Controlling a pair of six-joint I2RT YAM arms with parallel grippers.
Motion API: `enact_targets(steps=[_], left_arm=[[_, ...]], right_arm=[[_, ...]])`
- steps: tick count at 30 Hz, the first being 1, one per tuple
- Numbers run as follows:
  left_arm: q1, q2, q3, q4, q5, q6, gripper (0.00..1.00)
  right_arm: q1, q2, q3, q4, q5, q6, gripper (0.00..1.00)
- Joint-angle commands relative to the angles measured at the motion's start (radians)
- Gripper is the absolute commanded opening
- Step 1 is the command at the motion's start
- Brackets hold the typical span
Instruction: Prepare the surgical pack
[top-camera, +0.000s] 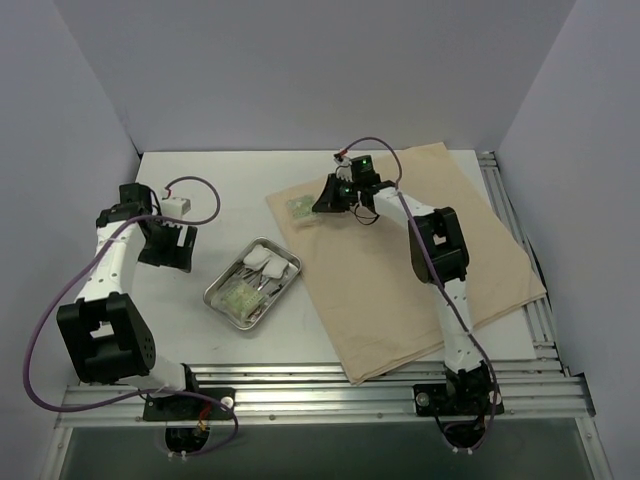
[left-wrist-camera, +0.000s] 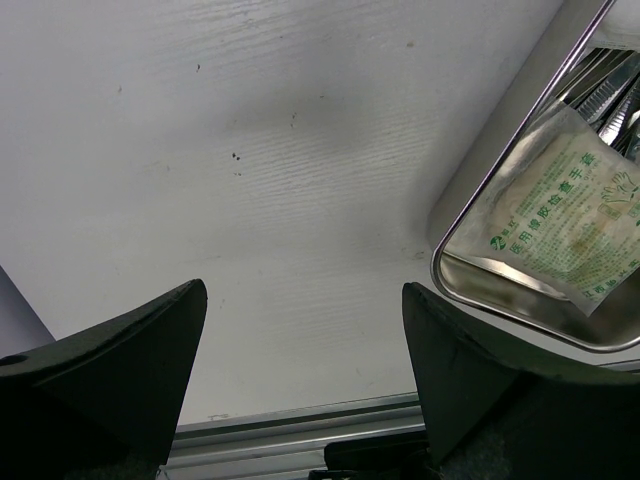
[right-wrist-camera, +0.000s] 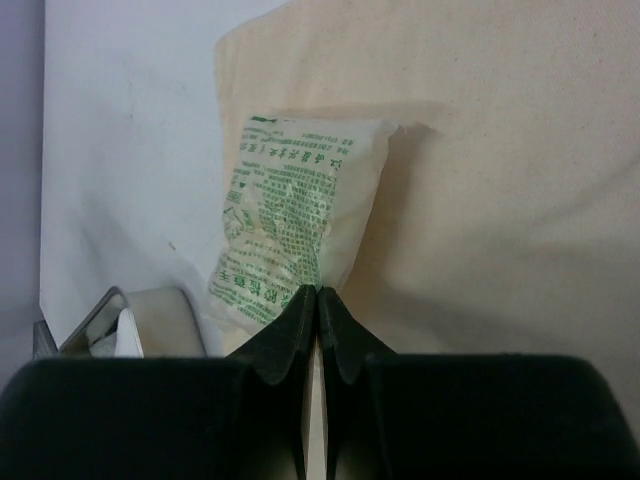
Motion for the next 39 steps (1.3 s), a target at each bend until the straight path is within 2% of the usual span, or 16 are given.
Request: enact_targets(steps=[1, 7, 12, 17, 24, 39], left_arm=[[0.001, -0.049, 0.024, -0.003, 0.007, 0.002, 0.89], [0.001, -0.054, 0.019, 0.001, 0.011, 0.006, 0.89], [0.001, -0.051, 0.007, 0.009, 0.020, 0.005, 0.89], [0.001, -0.055, 0.002, 0.007, 0.027, 0.003, 0.89], [0.001, -0.061, -0.019, 0.006, 0.014, 0.012, 0.89], [0.001, -0.074, -0.036, 0.006, 0.022, 0.019, 0.89]], right_arm=[[0.005, -0.231, -0.030, 0.009, -0.031, -0.056, 0.00], [0.016, -0.453, -0.179, -0.005, -0.020, -0.116, 0.00], [0.098, -0.527, -0.248, -0.066, 0.007, -0.201, 0.00], [0.241, -0.517, -0.271, -0.080, 0.004, -0.255, 0.00], [0.348, -0.435, -0.294, -0.031, -0.042, -0.254, 0.00], [0.353, -0.333, -0.369, 0.068, -0.057, -0.249, 0.00]])
